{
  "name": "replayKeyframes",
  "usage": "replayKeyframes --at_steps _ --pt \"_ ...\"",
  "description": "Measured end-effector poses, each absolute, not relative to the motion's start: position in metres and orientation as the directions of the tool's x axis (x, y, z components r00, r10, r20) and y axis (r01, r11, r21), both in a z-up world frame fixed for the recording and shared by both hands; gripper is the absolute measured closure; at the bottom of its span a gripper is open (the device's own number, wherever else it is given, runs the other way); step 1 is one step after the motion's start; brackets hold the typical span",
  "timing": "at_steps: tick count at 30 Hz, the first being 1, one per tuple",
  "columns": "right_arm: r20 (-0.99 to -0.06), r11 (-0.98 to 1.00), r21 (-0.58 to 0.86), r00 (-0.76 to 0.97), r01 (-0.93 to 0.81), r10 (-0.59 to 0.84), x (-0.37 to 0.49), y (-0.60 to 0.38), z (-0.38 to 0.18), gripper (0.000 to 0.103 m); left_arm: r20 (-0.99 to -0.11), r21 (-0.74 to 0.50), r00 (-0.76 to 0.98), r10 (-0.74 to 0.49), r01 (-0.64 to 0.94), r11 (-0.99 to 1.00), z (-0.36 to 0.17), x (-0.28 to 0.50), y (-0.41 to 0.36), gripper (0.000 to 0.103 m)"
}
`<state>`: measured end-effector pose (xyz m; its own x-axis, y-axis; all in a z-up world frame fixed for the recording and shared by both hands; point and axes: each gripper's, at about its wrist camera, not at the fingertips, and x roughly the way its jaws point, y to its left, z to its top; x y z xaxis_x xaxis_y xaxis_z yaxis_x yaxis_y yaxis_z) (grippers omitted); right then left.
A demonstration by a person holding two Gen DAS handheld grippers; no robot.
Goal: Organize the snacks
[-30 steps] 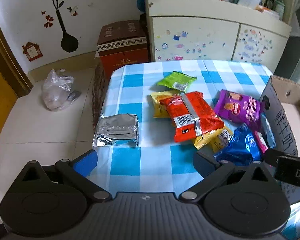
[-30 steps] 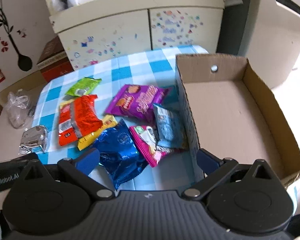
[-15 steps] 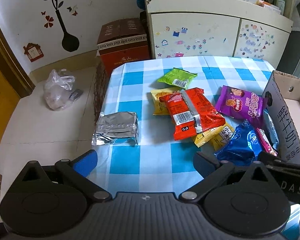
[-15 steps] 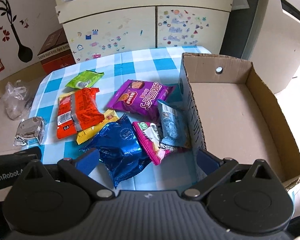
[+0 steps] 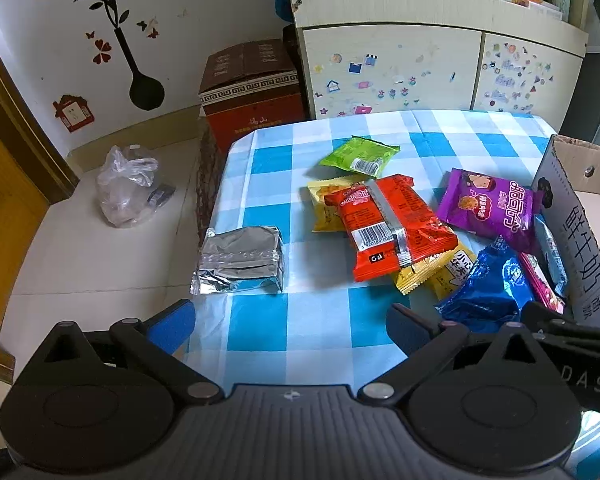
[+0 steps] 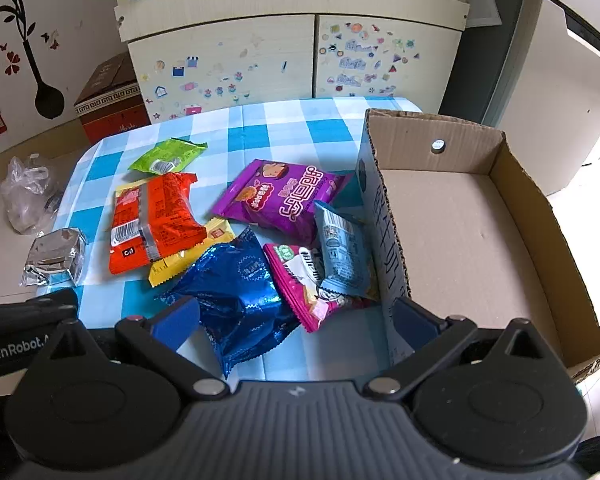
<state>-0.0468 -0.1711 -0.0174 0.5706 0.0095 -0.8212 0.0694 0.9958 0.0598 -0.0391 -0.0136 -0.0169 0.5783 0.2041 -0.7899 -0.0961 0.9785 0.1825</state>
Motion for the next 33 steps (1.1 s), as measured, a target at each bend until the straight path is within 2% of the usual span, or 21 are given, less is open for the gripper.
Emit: replayKeyframes --at_steps 33 --pt "-0.812 0.998 0.048 0.584 0.043 0.014 -0.0428 -0.1611 -0.0198 0.001 -0.789 0.198 0.57 0.229 -0.117 0.973 -0.0186 -0.0393 -0.0074 0.002"
